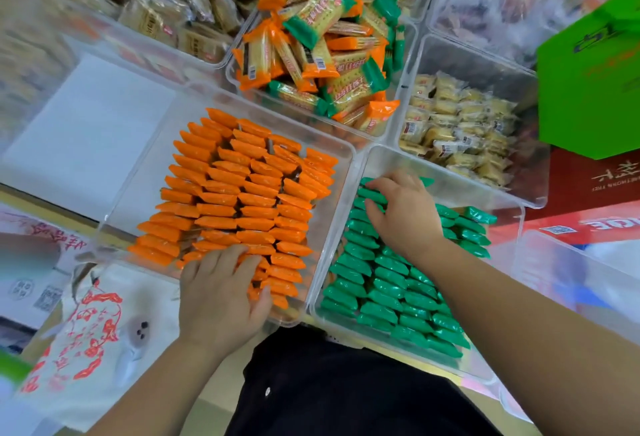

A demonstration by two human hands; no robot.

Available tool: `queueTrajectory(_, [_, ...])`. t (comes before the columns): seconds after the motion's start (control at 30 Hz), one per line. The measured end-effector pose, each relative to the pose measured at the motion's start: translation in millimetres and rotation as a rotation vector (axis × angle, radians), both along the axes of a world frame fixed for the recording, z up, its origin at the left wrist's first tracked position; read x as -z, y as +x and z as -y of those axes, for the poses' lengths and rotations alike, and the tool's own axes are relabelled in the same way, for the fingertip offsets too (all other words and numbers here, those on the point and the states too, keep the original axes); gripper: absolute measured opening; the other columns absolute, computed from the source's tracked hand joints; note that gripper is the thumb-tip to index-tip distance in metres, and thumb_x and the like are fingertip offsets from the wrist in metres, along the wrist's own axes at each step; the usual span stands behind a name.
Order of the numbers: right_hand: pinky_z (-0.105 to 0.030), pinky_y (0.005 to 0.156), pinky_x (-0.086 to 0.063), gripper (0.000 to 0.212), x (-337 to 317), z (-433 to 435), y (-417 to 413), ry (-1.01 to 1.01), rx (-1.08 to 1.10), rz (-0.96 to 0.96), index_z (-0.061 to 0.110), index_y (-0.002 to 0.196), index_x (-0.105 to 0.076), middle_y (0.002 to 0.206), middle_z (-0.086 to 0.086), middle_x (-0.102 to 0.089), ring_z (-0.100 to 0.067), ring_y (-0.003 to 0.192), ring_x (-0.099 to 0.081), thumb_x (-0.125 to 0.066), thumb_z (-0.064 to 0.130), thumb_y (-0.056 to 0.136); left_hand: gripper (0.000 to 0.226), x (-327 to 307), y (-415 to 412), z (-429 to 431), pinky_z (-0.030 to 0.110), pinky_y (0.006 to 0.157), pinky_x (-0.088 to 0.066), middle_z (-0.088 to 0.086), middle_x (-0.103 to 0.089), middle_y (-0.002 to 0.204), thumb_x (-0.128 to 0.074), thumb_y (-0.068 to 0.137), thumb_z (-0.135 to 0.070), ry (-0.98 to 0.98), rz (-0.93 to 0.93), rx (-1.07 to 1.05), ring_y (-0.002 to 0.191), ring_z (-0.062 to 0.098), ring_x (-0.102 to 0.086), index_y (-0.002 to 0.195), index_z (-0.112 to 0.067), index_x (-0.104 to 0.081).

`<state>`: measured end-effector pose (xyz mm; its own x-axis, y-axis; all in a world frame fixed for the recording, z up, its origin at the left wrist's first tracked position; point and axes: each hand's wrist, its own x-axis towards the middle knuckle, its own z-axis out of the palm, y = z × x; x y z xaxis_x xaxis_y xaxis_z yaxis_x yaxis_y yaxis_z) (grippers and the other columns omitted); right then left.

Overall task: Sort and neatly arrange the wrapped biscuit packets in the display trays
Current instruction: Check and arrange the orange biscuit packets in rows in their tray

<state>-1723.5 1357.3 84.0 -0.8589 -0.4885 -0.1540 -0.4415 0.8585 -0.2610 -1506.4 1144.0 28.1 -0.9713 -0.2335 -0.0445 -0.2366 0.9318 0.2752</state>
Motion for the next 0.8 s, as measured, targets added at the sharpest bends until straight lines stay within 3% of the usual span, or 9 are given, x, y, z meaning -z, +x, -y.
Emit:
queueTrajectory(0.17, [-0.039,0.076,-0.05,0.011,-6,26,65,-0.217,-0.304,-0.026,0.019,0.09,-0.075,0.087,0.002,-0.069,-0.025,0.083,-0.059,-0.076,0.025,0.081,0.038,-1,9,14,0.045,0.084,-0.041,0.006,-0.064,0.119,-0.05,0.086,-0.035,0.128,-0.122,0.051,0.104,0.033,-0.058,0.11,-0.015,-0.071])
queueTrajectory(0.27, [-0.038,0.071,-0.048,0.011,6,41,89,-0.173,-0.496,0.028,0.025,0.081,-0.077,0.08,0.008,-0.069,-0.025,0.083,-0.06,-0.078,0.035,0.076,0.037,2,20,33,0.046,0.081,-0.041,0.009,-0.065,0.114,-0.05,0.089,-0.036,0.076,-0.143,-0.015,0.103,0.038,-0.059,0.105,-0.013,-0.073])
queueTrajectory(0.33, [-0.04,0.074,-0.046,0.011,11,53,98,-0.082,-0.6,0.067,0.028,0.083,-0.079,0.079,0.009,-0.07,-0.026,0.088,-0.058,-0.079,0.037,0.077,0.041,5,28,47,0.047,0.084,-0.039,0.011,-0.065,0.111,-0.049,0.091,-0.043,0.01,-0.115,-0.049,0.104,0.039,-0.058,0.102,-0.012,-0.072])
queueTrajectory(0.43, [-0.041,0.084,-0.043,0.016,14,75,103,0.178,-0.716,0.172,0.03,0.094,-0.079,0.088,0.006,-0.071,-0.023,0.097,-0.049,-0.064,0.037,0.09,0.046,10,34,55,0.047,0.086,-0.038,0.01,-0.064,0.108,-0.046,0.094,-0.05,-0.027,-0.097,-0.02,0.102,0.038,-0.057,0.1,-0.012,-0.071])
queueTrajectory(0.57, [-0.037,0.083,-0.045,0.019,18,97,105,0.433,-0.768,0.248,0.027,0.102,-0.076,0.095,0.002,-0.07,-0.024,0.1,-0.051,-0.06,0.032,0.094,0.041,13,28,53,0.044,0.084,-0.035,0.006,-0.064,0.111,-0.048,0.091,-0.049,-0.018,-0.082,-0.031,0.101,0.036,-0.055,0.096,-0.015,-0.071])
queueTrajectory(0.8, [-0.035,0.077,-0.035,0.024,23,97,112,0.419,-0.724,0.151,0.023,0.095,-0.072,0.09,0.0,-0.066,-0.024,0.101,-0.051,-0.056,0.041,0.095,0.035,14,28,51,0.043,0.087,-0.033,0.003,-0.063,0.115,-0.05,0.089,-0.047,0.002,-0.076,-0.055,0.105,0.032,-0.052,0.096,-0.019,-0.07])
